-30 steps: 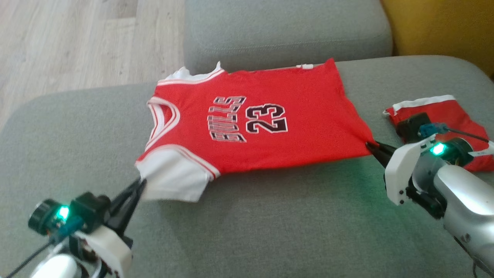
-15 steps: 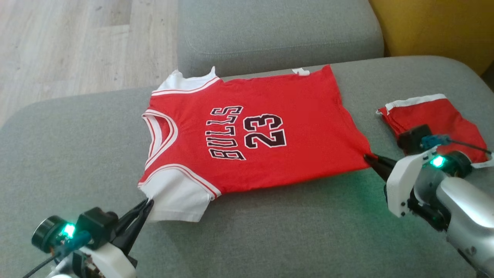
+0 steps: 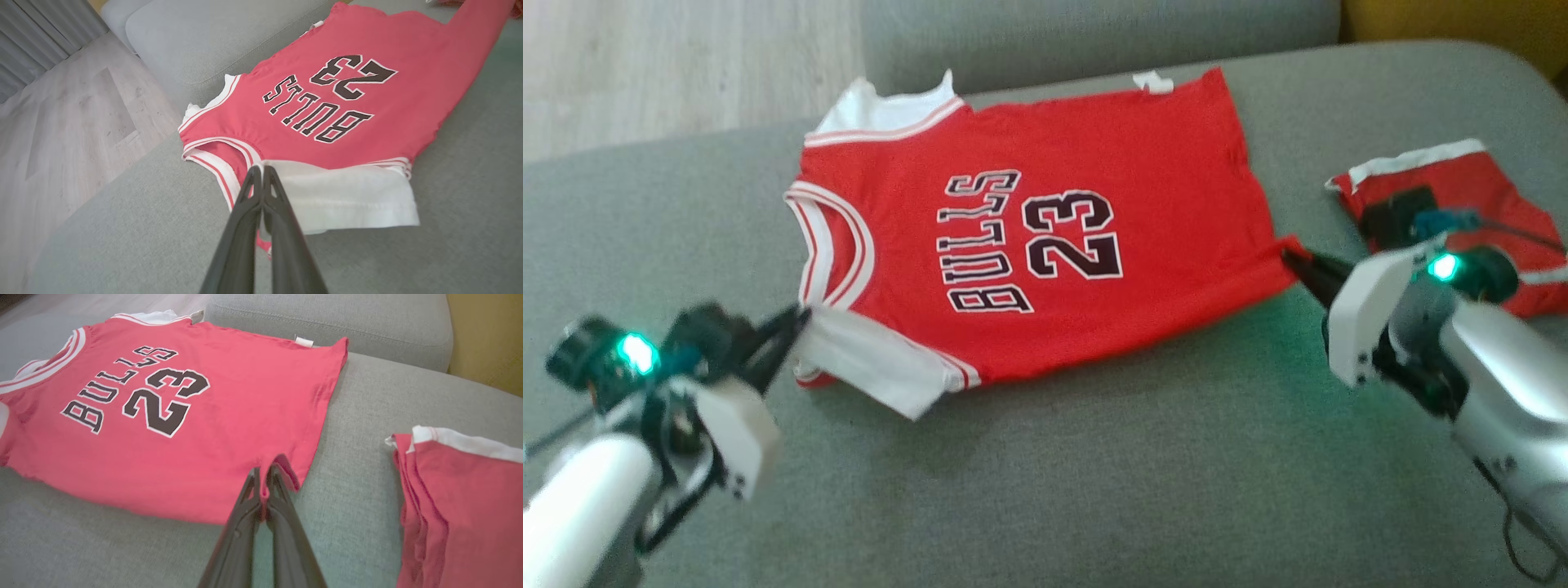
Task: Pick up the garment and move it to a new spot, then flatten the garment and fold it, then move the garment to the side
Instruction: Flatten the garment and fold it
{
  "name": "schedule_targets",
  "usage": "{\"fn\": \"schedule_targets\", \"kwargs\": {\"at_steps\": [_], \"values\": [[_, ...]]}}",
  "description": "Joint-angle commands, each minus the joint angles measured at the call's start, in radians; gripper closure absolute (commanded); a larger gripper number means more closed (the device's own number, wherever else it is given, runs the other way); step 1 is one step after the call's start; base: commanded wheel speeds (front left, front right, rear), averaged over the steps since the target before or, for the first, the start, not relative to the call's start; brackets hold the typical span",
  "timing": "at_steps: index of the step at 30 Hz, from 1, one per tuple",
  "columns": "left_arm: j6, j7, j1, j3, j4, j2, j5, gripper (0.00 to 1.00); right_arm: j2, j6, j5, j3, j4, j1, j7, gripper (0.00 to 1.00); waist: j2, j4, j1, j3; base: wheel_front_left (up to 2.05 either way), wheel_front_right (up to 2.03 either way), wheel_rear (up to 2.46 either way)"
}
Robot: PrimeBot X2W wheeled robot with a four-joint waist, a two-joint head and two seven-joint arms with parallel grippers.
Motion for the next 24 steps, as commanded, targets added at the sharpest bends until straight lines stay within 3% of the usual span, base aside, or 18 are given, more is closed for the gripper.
{"fn": "schedule_targets", "kwargs": {"at_steps": [1,13,24], "values": [[-0.007,0.012,-0.092,0.039,0.000,0.038,0.006,1.00,0.003,-0.001,-0.009,-0.018,-0.007,-0.040,0.005,1.00,-0.0001,-0.007,-0.0002,0.034,0.00,0.00,0.00],[-0.031,0.055,-0.454,-0.103,0.292,0.003,0.052,1.00,0.099,-0.001,-0.052,-0.060,0.144,-0.191,0.021,1.00,-0.0001,-0.012,-0.0002,0.153,0.00,0.00,0.00],[-0.032,-0.036,-0.648,-0.263,0.541,-0.060,0.040,1.00,0.141,-0.001,-0.057,-0.039,0.240,-0.270,-0.021,1.00,-0.0001,-0.014,-0.0002,0.209,0.00,0.00,0.00]]}}
